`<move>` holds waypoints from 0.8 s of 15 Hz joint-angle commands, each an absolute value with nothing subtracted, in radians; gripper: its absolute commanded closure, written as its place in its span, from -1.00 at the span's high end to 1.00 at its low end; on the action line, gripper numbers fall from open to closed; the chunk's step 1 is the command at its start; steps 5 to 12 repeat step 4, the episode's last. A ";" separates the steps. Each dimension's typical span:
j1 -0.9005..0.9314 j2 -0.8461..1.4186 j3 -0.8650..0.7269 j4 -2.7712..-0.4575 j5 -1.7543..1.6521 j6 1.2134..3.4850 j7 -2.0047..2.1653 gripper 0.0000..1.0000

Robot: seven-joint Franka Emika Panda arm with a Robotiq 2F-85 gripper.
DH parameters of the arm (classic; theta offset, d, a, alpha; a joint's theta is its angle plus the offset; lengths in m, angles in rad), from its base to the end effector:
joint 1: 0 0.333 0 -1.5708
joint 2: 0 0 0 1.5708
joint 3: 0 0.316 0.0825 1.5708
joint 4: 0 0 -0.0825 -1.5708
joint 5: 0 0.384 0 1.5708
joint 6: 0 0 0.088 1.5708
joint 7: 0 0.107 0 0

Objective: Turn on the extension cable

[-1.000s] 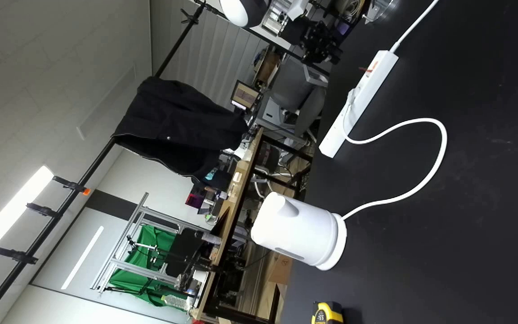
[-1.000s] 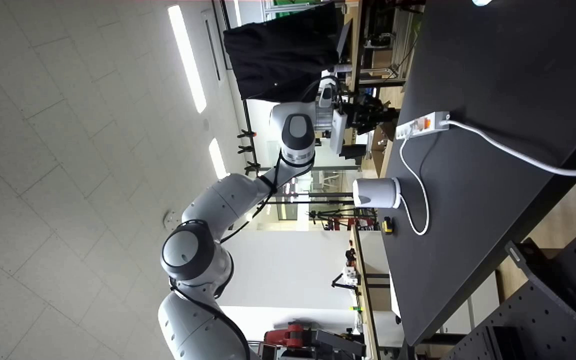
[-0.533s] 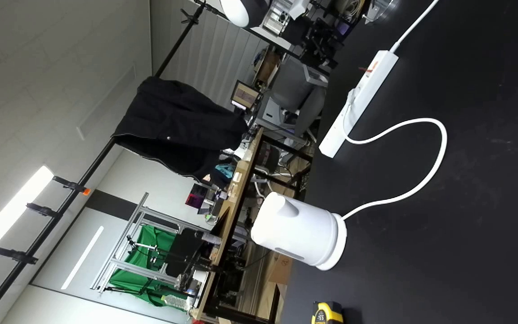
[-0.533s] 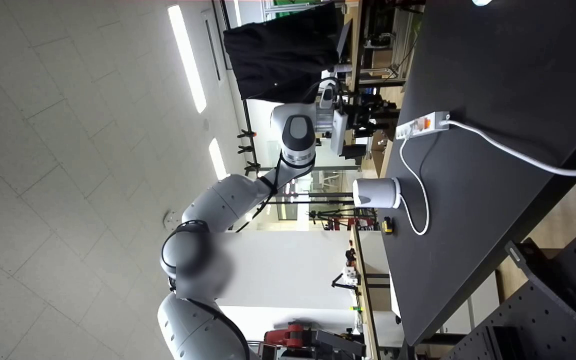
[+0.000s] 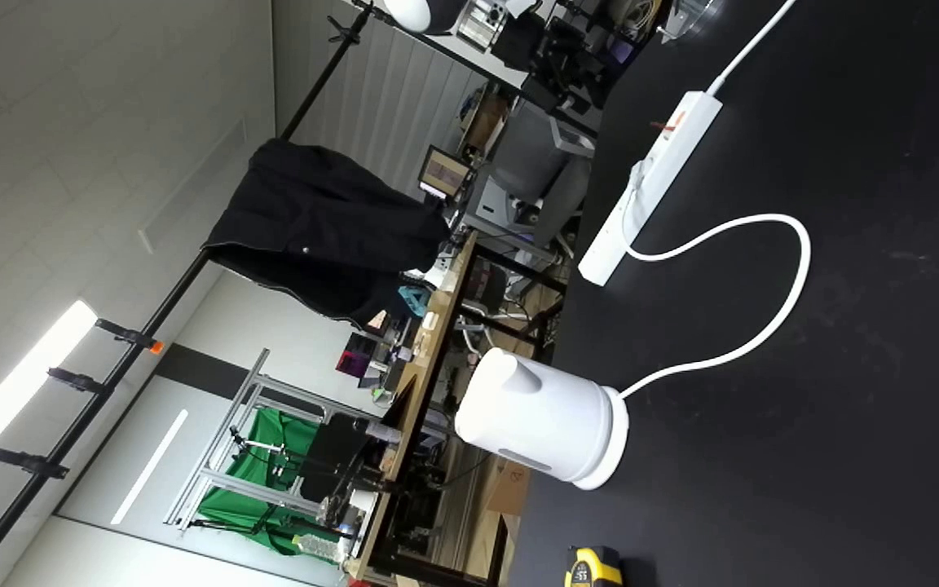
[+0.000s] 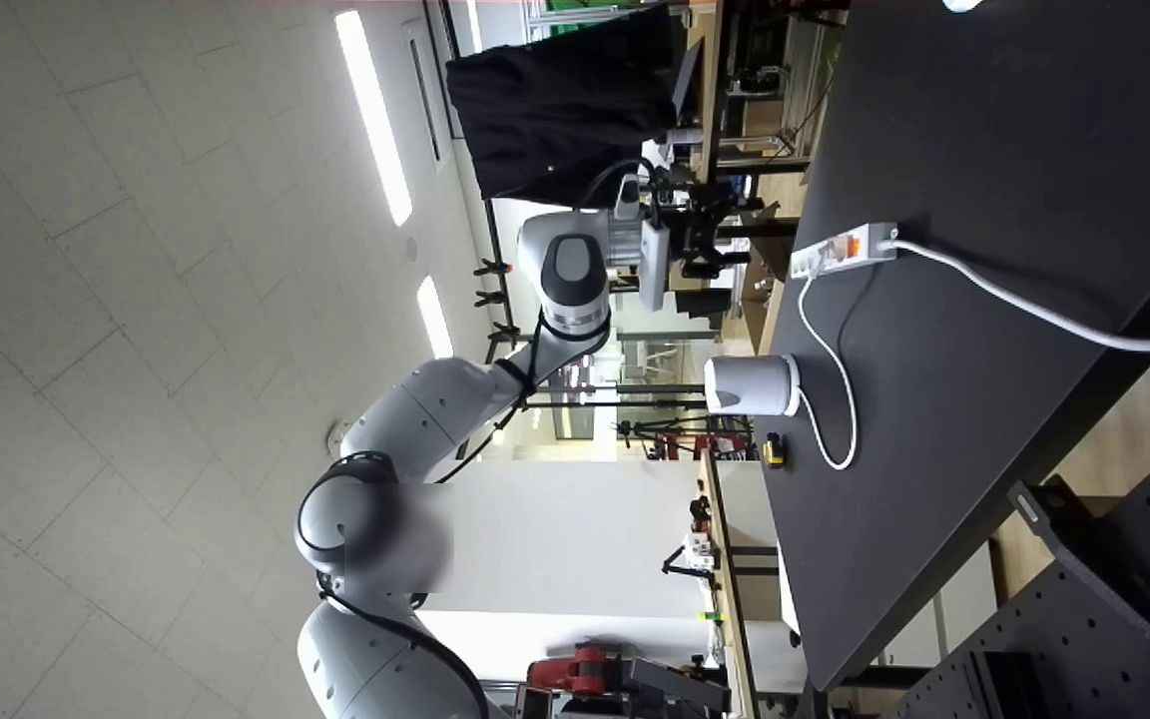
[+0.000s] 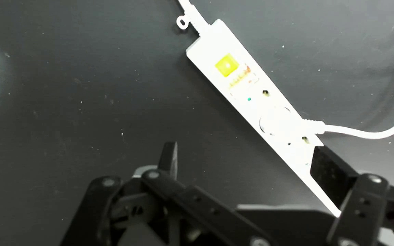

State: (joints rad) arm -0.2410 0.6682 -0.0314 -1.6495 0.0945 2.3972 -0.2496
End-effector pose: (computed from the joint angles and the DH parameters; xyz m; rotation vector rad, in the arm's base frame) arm 0.6699 -0.1836 0.2301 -3.1105 0.1280 -0.1397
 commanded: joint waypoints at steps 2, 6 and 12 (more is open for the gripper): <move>-0.243 0.654 -0.030 -1.660 0.093 2.395 -0.249 1.00; -0.243 0.649 -0.031 -1.667 0.093 2.395 -0.249 1.00; -0.243 0.649 -0.031 -1.667 0.093 2.395 -0.249 1.00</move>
